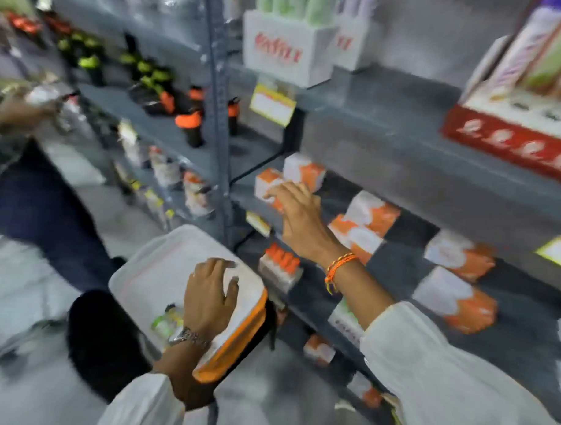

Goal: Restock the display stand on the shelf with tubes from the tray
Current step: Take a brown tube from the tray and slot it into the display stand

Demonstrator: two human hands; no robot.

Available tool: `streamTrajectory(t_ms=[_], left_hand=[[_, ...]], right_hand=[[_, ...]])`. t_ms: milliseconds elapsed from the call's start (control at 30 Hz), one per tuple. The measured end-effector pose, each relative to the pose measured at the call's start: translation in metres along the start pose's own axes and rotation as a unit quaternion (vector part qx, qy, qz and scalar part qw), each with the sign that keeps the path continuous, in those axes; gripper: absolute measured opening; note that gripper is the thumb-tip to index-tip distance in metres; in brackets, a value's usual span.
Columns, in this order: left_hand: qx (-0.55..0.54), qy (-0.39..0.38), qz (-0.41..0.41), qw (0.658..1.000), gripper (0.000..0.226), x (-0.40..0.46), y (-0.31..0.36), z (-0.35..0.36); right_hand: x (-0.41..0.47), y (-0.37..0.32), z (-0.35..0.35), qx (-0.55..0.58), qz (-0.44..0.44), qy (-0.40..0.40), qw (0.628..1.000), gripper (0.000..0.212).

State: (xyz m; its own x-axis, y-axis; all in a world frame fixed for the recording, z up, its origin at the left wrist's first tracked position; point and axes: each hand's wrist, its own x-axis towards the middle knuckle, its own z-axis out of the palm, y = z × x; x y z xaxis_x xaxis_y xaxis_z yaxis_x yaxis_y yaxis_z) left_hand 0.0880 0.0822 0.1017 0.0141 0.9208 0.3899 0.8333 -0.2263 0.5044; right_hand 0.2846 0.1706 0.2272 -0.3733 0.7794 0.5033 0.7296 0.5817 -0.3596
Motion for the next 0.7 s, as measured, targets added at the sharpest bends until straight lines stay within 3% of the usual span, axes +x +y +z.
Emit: streamTrajectory(t_ms=[100, 200, 367, 467, 600, 700], left_hand=[[0.000, -0.050, -0.054, 0.997, 0.027, -0.064, -0.038, 0.008], [0.001, -0.102, -0.094, 0.990, 0.022, -0.109, -0.058, 0.012], [0.026, -0.157, -0.077, 0.984, 0.019, -0.148, -0.070, 0.014], [0.032, -0.168, -0.077, 0.982, 0.022, -0.159, -0.073, 0.016], [0.040, -0.216, -0.115, 0.969, 0.054, -0.162, -0.075, 0.019], [0.043, -0.213, -0.133, 0.967, 0.060, -0.163, -0.076, 0.023]], right_hand=[[-0.015, -0.015, 0.088, 0.065, 0.001, -0.129, 0.990, 0.049], [-0.035, -0.029, 0.150, 0.114, 0.032, -0.272, 0.955, 0.040], [-0.057, -0.045, 0.225, 0.143, 0.054, -0.427, 0.891, 0.045], [-0.060, -0.054, 0.255, 0.137, 0.078, -0.474, 0.866, 0.053], [-0.055, -0.059, 0.279, 0.117, 0.092, -0.478, 0.866, 0.063], [-0.055, -0.061, 0.293, 0.104, 0.093, -0.489, 0.861, 0.066]])
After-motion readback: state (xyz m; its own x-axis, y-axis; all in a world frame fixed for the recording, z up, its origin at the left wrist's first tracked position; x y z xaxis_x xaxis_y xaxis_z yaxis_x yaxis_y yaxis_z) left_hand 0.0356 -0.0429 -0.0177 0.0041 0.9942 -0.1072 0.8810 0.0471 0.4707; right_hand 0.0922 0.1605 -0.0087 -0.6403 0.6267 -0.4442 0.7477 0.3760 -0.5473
